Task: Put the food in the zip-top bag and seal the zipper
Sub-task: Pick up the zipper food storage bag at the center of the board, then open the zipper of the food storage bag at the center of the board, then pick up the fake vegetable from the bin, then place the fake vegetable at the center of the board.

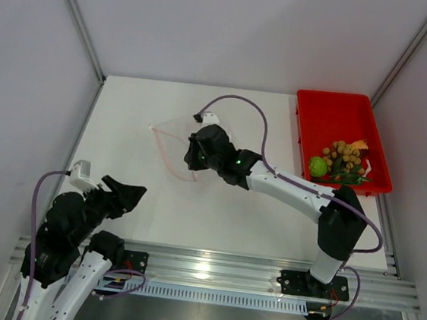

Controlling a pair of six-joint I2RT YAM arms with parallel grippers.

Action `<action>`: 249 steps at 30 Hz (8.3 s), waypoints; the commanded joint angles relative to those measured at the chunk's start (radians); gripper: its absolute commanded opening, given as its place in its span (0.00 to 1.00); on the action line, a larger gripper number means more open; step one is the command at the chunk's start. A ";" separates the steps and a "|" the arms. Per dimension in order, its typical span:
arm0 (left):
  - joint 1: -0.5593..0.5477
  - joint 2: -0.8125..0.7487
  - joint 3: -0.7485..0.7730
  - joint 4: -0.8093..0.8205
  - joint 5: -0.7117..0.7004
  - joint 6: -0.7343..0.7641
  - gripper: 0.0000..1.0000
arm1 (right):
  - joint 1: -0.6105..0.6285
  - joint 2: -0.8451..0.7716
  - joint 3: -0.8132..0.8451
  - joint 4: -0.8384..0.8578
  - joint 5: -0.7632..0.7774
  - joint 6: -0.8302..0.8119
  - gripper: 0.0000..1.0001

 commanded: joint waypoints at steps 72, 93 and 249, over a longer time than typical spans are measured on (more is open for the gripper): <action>-0.099 0.846 0.222 0.445 0.349 0.195 0.01 | -0.273 -0.291 -0.267 -0.092 -0.281 0.032 0.68; -0.164 1.053 0.124 0.758 0.428 0.105 0.01 | -1.069 -0.566 -0.287 -0.377 -0.062 -0.083 0.99; -0.305 0.643 0.105 0.391 0.142 0.132 0.00 | -0.459 -0.237 -0.125 -0.583 0.260 -0.058 0.84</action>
